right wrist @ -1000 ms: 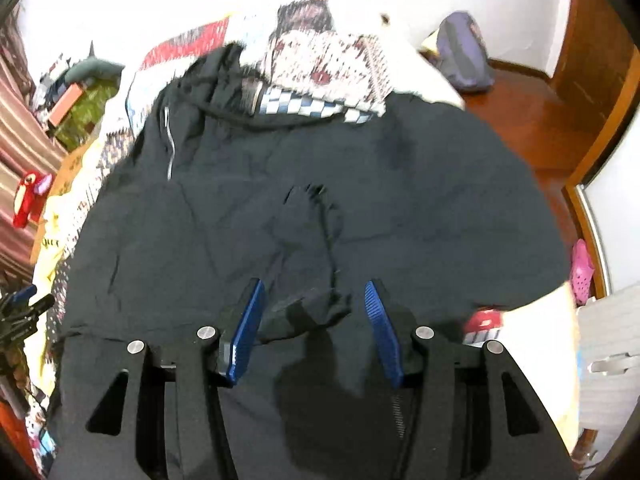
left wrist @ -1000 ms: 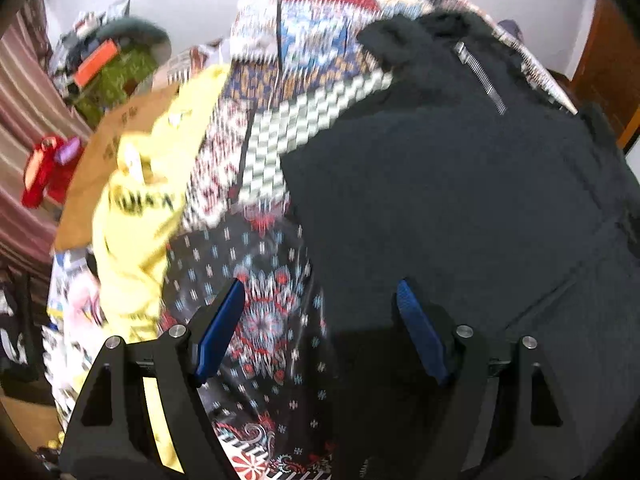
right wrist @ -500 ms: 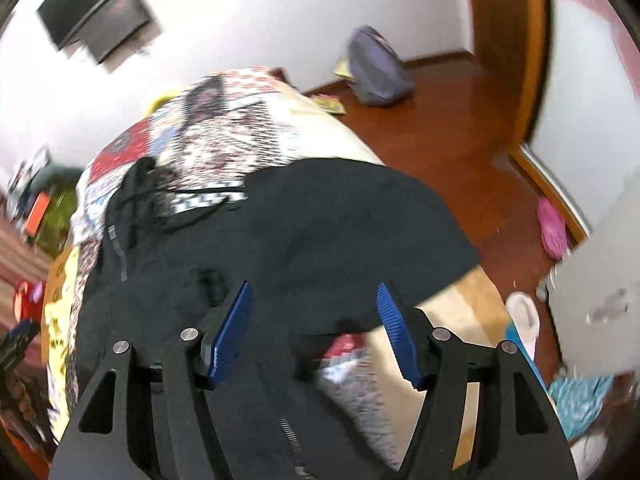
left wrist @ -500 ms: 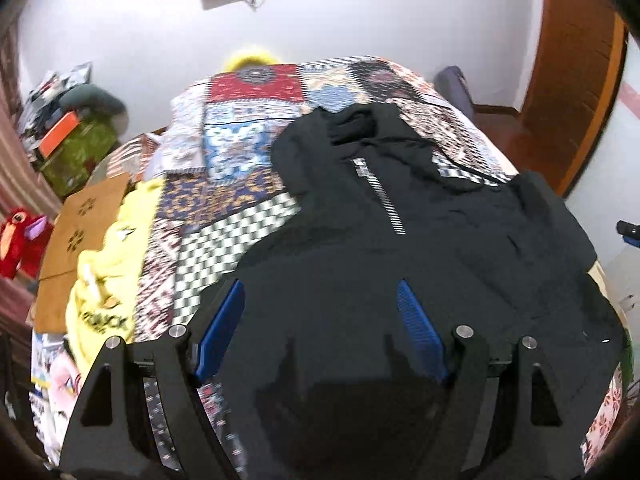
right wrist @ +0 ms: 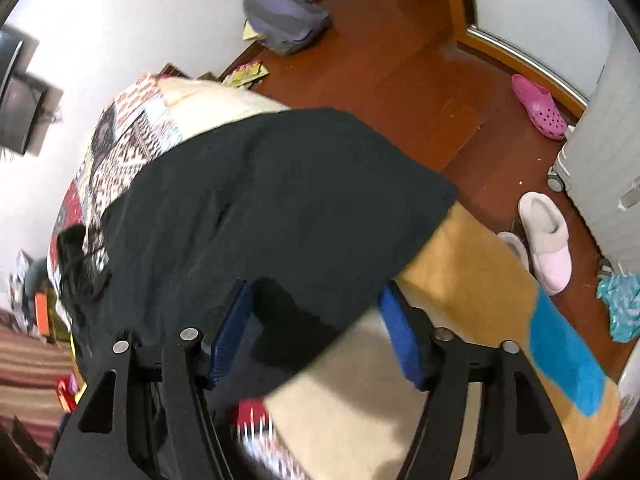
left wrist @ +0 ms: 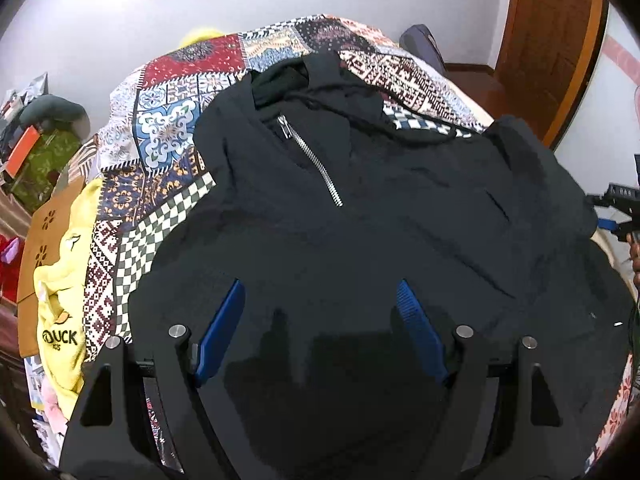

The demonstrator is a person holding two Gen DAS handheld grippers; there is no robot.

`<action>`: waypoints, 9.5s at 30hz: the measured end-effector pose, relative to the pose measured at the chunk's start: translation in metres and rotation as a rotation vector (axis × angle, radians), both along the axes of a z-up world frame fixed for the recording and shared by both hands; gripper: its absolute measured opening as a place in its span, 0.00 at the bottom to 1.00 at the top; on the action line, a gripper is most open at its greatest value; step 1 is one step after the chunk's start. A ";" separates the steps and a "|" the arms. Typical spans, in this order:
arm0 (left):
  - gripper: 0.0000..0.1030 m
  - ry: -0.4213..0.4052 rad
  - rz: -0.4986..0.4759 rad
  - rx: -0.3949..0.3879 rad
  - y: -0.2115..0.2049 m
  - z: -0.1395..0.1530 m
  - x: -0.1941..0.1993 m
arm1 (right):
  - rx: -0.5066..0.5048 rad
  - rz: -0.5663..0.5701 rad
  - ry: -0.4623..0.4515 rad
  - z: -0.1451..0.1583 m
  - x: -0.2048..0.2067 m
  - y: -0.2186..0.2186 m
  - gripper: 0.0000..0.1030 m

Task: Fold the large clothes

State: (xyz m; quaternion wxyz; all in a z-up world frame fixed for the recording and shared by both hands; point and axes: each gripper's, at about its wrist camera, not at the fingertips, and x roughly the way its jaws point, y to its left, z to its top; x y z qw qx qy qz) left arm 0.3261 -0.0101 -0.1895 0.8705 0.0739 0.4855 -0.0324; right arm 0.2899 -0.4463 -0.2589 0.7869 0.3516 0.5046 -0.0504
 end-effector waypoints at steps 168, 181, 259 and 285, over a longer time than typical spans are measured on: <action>0.44 -0.020 0.211 -0.172 0.182 0.037 -0.043 | -0.449 0.650 -0.310 0.138 -0.003 0.262 0.55; 0.49 -0.045 0.060 -0.176 0.113 0.053 0.102 | -0.368 0.703 -0.328 0.145 0.098 0.322 0.55; 0.10 0.037 0.005 -0.066 0.122 0.021 -0.147 | -0.378 0.770 -0.165 0.086 -0.080 0.226 0.29; 0.47 0.032 -0.027 -0.125 0.061 -0.021 -0.091 | -0.386 0.884 -0.188 0.050 -0.060 0.328 0.57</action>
